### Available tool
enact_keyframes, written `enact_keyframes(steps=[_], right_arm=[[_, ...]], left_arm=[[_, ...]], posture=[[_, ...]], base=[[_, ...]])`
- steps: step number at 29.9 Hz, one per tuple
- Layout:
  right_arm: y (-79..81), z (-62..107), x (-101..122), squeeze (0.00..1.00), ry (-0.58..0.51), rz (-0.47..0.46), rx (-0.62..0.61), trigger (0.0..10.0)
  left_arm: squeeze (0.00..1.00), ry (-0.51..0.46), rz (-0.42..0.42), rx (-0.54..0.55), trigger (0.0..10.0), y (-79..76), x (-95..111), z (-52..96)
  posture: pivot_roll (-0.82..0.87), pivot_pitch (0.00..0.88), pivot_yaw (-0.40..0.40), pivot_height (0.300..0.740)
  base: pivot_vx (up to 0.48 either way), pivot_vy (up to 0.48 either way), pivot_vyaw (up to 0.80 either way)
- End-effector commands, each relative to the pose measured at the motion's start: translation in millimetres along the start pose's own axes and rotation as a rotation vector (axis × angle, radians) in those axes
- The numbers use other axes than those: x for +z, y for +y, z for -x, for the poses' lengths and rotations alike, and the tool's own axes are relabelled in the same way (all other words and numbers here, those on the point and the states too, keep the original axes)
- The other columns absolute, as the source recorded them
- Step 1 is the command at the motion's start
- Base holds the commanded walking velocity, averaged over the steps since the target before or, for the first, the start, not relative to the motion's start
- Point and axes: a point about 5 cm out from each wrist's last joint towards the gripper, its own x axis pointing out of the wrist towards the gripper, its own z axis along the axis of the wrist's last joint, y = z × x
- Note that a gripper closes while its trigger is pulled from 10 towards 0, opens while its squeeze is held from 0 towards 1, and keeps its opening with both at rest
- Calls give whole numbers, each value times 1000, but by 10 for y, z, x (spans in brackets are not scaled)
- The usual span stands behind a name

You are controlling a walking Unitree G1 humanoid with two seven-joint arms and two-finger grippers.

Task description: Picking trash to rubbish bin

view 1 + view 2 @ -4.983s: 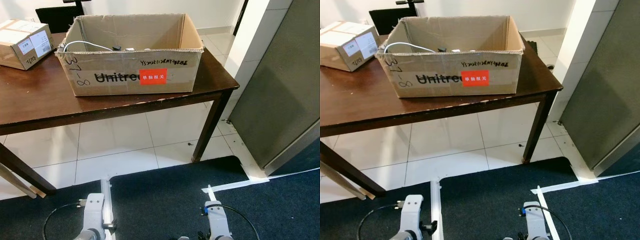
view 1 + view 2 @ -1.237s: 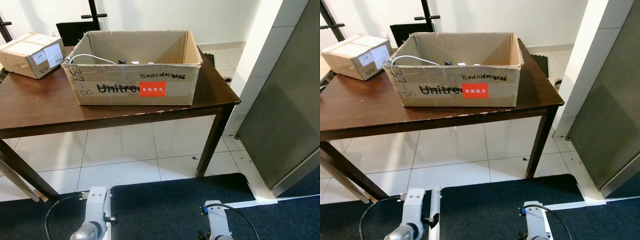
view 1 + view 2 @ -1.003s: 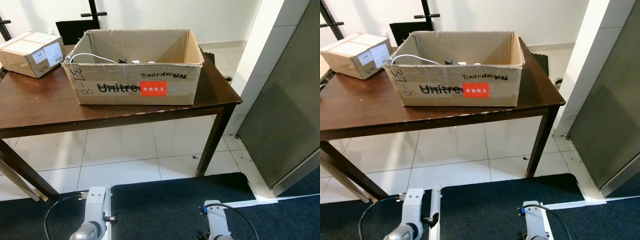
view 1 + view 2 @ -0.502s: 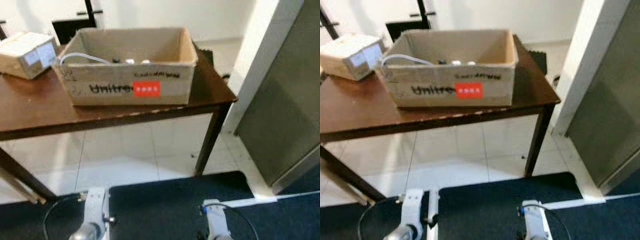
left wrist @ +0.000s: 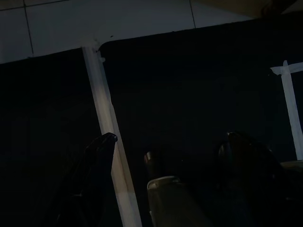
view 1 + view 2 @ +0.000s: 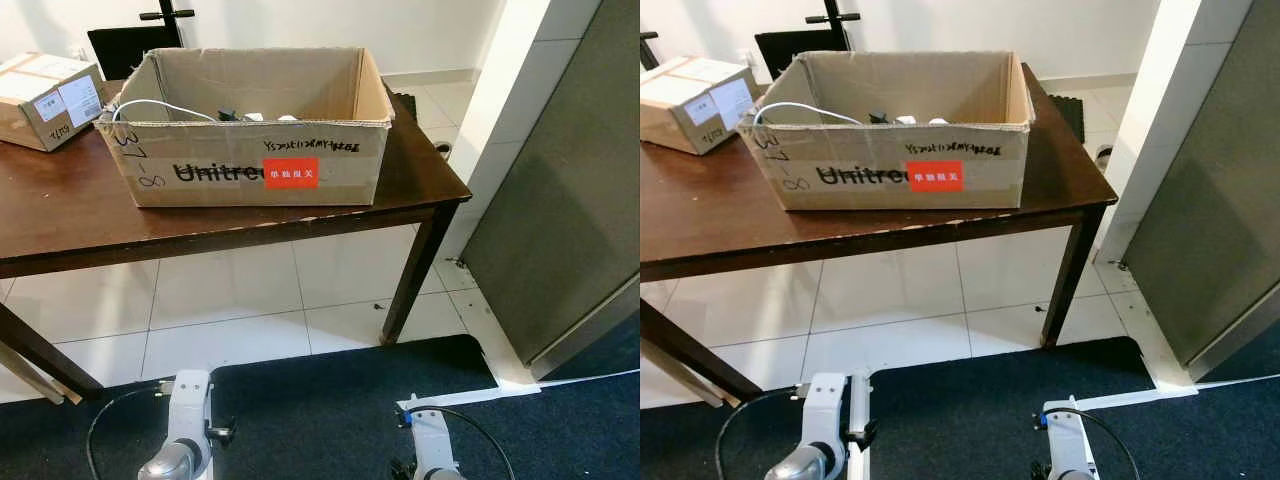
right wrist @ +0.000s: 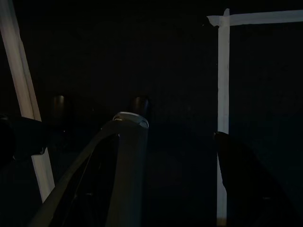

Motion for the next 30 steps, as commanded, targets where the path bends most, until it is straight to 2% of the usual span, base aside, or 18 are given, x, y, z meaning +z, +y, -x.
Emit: enact_keyframes(steps=[1, 14, 30], right_arm=[[3, 8, -63, 0, 18, -12, -4, 10000], [4, 5, -43, 0, 13, -3, 1, 10000], [-11, 6, -43, 0, 13, 4, 0, 10000]], left_arm=[[0, 29, 6, 7, 10000, 37, -92, 35], [0, 22, 22, 11, 10000, 12, -91, 29], [0, 21, 16, -2, 10000, -1, -83, 24]], posture=[[-13, 127, 41, 740], [-8, 114, 30, 740], [-14, 100, 30, 740]], base=[[0, 0, 0], [0, 0, 0], [0, 348, 0]])
